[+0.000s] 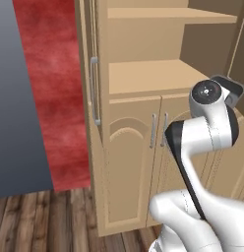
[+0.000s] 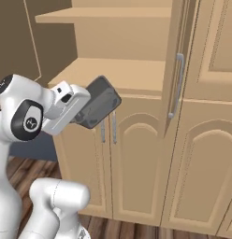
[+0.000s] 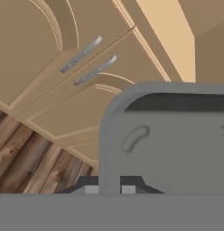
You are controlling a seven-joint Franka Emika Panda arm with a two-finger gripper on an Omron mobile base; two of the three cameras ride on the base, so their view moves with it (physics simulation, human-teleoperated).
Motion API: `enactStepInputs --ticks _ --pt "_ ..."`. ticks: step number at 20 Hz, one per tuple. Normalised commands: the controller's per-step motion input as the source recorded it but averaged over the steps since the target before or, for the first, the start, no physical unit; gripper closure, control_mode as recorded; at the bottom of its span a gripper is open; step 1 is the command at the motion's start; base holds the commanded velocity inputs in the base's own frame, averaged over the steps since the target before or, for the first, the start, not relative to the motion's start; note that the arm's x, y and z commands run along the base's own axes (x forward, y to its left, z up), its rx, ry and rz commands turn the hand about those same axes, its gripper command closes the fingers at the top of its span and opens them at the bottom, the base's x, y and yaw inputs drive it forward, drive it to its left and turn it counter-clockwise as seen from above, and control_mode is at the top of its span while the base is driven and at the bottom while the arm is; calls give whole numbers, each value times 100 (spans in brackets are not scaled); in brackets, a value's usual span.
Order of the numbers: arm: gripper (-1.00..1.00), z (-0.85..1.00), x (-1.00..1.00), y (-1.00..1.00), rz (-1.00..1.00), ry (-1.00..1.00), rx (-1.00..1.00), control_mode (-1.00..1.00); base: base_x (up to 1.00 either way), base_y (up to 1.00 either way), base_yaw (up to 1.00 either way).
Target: Retrieve the tupperware from the cabinet, then place the raw meat into the tupperware to avoid contamination.
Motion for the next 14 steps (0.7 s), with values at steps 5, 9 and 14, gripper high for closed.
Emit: enactStepInputs --ticks 5,9,14 --pt "100 0 0 0 0 0 0 100 -43 0 0" --pt "100 0 0 0 0 0 0 100 -49 0 0" --pt "100 0 0 0 0 0 0 100 -9 0 0"
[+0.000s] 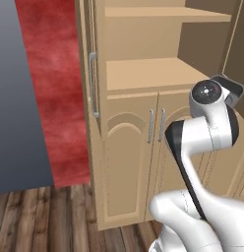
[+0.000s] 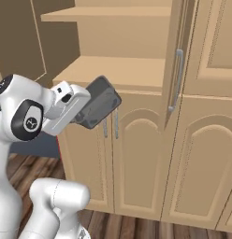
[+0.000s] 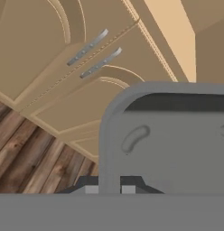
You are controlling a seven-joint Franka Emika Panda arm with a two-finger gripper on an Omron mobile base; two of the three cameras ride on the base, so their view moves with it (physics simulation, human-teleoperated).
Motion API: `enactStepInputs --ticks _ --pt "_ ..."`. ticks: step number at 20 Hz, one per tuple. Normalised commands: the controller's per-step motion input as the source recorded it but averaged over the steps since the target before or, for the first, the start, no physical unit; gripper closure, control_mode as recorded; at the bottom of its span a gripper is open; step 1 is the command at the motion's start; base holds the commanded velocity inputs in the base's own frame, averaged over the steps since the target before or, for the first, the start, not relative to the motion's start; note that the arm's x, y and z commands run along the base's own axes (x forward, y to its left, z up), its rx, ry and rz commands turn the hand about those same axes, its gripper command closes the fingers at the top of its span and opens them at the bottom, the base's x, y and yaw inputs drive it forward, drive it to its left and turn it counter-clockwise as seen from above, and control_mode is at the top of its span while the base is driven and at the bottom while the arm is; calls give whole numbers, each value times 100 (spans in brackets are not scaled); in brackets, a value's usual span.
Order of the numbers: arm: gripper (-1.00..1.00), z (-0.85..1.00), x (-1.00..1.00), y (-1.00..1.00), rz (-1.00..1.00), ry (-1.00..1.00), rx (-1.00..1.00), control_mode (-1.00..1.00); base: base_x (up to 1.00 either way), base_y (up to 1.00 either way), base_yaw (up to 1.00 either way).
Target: Retrieve the tupperware from the cabinet, then place the raw meat into the tupperware to avoid contamination.
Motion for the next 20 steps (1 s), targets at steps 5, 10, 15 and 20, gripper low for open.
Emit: enactStepInputs --ticks 5,10,15,20 --pt "100 0 0 0 0 0 0 100 -18 -1 -23" --pt "100 0 0 0 0 0 0 100 -46 7 -39" --pt "100 0 0 0 0 0 0 100 -70 17 -33" --pt "100 0 0 0 0 0 0 100 -80 24 -29"
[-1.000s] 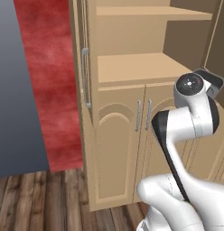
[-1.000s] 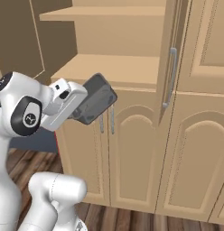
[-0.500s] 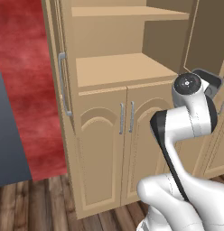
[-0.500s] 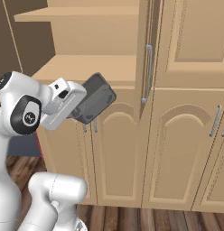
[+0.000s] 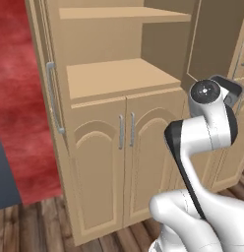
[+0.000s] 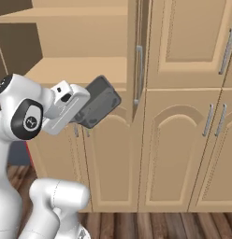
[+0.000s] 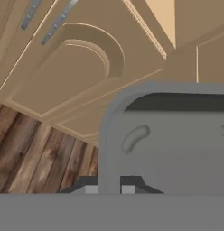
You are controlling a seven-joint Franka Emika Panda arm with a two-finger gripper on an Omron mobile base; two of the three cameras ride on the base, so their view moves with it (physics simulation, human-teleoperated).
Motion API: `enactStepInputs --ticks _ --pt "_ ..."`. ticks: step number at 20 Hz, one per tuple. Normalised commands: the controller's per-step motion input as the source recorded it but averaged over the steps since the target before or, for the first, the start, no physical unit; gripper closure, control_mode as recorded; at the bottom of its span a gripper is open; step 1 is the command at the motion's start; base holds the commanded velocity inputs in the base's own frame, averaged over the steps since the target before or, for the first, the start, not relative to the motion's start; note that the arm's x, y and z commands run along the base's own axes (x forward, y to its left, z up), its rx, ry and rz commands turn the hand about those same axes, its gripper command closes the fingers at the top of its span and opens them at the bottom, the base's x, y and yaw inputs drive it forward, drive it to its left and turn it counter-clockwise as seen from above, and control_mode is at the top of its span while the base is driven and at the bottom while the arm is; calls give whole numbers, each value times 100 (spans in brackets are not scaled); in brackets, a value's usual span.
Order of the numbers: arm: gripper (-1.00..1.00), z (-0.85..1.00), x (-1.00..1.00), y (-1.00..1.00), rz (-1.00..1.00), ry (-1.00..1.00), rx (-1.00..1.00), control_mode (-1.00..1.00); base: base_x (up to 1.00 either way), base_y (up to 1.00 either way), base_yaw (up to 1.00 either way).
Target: Retrieve the tupperware from the cabinet, then place the raw meat into the tupperware to avoid contamination.
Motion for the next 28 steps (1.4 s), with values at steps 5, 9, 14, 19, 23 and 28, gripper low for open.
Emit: enactStepInputs --ticks 5,9,14,19,23,28 --pt "100 0 0 0 0 0 0 100 -83 3 -25" --pt "100 0 0 0 0 0 0 100 -88 0 -21" --pt "100 0 0 0 0 0 0 100 -60 0 -32" --pt "100 0 0 0 0 0 0 100 -30 1 -43" --pt "100 0 0 0 0 0 0 100 -15 0 -46" --pt "100 0 0 0 0 0 0 100 -2 0 -49"
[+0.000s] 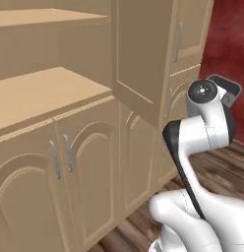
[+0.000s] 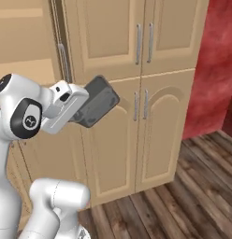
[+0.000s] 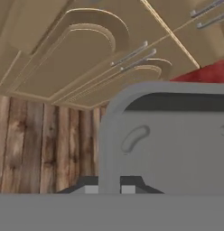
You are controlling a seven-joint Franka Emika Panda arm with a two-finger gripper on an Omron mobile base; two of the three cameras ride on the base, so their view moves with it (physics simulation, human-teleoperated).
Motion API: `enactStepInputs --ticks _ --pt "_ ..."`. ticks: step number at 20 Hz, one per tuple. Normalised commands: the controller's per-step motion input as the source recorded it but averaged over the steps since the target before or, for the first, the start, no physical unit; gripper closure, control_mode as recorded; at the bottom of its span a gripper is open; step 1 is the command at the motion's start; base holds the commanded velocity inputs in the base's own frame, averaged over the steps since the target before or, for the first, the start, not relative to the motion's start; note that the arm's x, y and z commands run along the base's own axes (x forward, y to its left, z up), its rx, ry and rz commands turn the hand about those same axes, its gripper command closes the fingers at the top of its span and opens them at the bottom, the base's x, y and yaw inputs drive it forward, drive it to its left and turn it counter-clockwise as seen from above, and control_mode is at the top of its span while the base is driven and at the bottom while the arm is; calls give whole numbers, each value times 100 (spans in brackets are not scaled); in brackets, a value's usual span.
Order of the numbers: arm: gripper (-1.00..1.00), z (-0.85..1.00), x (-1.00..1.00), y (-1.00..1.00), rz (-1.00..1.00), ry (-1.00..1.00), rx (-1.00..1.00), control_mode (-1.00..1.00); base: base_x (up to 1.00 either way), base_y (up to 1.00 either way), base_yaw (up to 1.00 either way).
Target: Retrieve the tupperware from the cabinet, then place the raw meat into the tupperware to avoid contamination.
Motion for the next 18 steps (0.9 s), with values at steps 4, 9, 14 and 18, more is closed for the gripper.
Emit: enactStepInputs --ticks 4,9,14,18 --pt "100 0 0 0 0 0 0 100 0 0 -50" --pt "100 0 0 0 0 0 0 100 0 0 -50" --pt "100 0 0 0 0 0 0 100 0 0 -50" --pt "100 0 0 0 0 0 0 100 0 0 -50"
